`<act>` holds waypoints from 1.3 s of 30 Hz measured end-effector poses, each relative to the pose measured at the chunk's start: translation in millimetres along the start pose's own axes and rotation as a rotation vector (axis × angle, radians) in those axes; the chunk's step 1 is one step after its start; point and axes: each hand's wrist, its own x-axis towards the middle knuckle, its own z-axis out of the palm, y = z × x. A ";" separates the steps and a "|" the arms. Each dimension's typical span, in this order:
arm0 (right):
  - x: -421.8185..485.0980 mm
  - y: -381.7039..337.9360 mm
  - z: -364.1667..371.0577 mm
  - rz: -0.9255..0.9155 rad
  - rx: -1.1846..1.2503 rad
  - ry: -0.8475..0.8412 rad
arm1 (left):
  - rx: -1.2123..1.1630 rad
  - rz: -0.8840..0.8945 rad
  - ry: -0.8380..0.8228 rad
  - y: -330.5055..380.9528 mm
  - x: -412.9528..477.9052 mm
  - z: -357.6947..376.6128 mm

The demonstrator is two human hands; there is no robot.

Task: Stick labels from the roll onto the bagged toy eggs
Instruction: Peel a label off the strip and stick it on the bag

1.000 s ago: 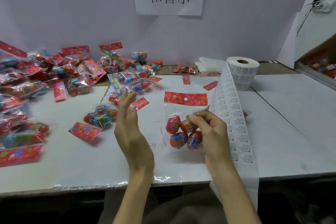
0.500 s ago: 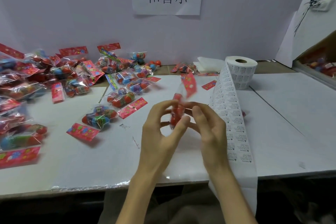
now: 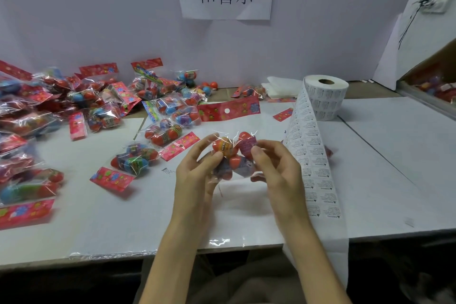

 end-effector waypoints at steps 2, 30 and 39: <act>-0.3 -1.2 0.6 -0.034 0.006 -0.007 | 0.001 0.005 0.012 -1.7 1.0 -0.5; -17.3 -46.6 -108.1 0.204 -0.780 0.245 | 0.831 0.323 0.187 -20.7 -2.9 14.2; -29.0 -36.7 -110.0 0.175 -0.493 0.074 | 0.624 0.519 0.067 -13.4 -17.2 21.0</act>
